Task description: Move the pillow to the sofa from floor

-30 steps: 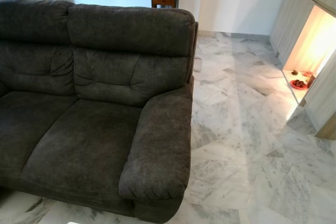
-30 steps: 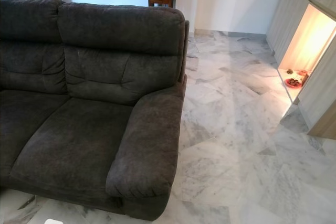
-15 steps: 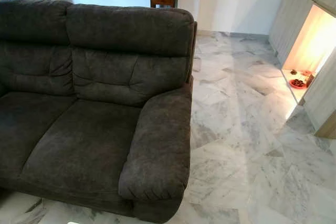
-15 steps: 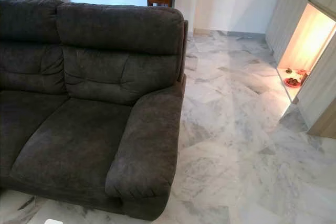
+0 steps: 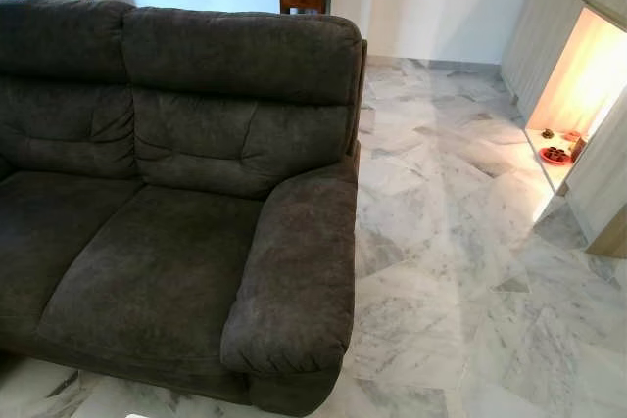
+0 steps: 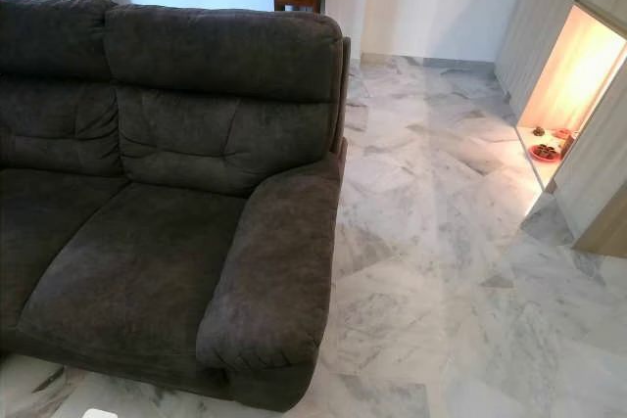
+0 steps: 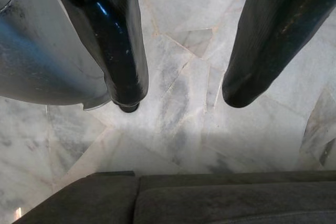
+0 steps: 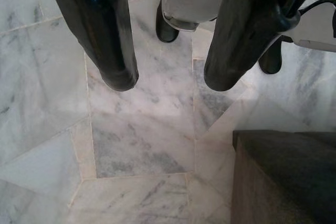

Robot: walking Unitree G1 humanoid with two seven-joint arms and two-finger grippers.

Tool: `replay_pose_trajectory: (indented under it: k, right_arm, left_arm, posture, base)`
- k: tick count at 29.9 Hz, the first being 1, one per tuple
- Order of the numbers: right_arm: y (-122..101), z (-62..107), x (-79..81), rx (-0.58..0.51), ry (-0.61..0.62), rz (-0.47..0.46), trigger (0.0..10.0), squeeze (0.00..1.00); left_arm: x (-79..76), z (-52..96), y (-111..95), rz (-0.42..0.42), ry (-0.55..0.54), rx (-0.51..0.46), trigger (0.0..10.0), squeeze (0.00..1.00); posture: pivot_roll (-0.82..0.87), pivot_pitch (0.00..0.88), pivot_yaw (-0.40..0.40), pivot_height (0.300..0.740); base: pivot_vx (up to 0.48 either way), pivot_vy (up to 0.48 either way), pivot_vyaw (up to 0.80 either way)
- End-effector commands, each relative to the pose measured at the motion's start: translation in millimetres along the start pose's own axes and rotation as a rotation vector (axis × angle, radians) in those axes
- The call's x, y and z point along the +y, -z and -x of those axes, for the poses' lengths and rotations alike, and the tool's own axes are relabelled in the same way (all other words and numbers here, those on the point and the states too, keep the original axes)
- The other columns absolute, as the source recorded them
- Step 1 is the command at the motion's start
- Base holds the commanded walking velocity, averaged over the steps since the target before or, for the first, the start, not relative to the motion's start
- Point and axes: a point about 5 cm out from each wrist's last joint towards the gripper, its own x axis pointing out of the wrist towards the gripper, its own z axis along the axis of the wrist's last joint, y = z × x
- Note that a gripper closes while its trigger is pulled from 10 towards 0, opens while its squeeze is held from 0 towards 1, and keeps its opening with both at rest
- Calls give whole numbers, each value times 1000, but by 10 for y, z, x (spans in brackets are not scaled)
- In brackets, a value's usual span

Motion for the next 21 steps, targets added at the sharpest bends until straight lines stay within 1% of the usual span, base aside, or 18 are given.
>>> replay_pose_trajectory:
  k: [1,2,3,4,6,10,17,21]
  right_arm:
    - [-165,-40,-149,-28,116,-216,10000,0]
    - [-165,-40,-149,-28,116,-216,10000,0]
    - [-185,-43,-142,-41,120,-217,10000,0]
    - [-190,-44,-141,-45,121,-218,10000,0]
    - [-192,-44,-141,-45,122,-216,10000,0]
    - [-194,-45,-137,-47,126,-217,10000,0]
    - [-208,-46,-152,-51,138,-221,10000,0]
    - [-288,-46,-214,-91,152,-198,10000,0]
  left_arm:
    - [-258,-193,-315,-125,82,35,10000,0]
    - [-258,-193,-315,-125,82,35,10000,0]
    - [-295,-215,-394,-127,108,9,10000,0]
    - [-306,-219,-410,-128,113,2,10000,0]
    - [-308,-220,-413,-125,111,0,10000,0]
    - [-277,-222,-462,-122,84,-33,10000,0]
    - [-302,-228,-464,-123,88,-29,10000,0]
    - [-343,-225,-421,-92,79,-22,10000,0]
  posture:
    - [-92,3,73,740]
    - [-92,3,73,740]
    - [-91,3,72,740]
    - [-89,2,70,740]
    - [-85,1,70,740]
    - [-81,2,70,740]
    - [-82,0,64,740]
    - [-79,0,43,740]
  base:
    - [0,0,0]
    - [0,0,0]
    - [0,0,0]
    - [0,0,0]
    - [0,0,0]
    - [0,0,0]
    - [0,0,0]
    - [0,0,0]
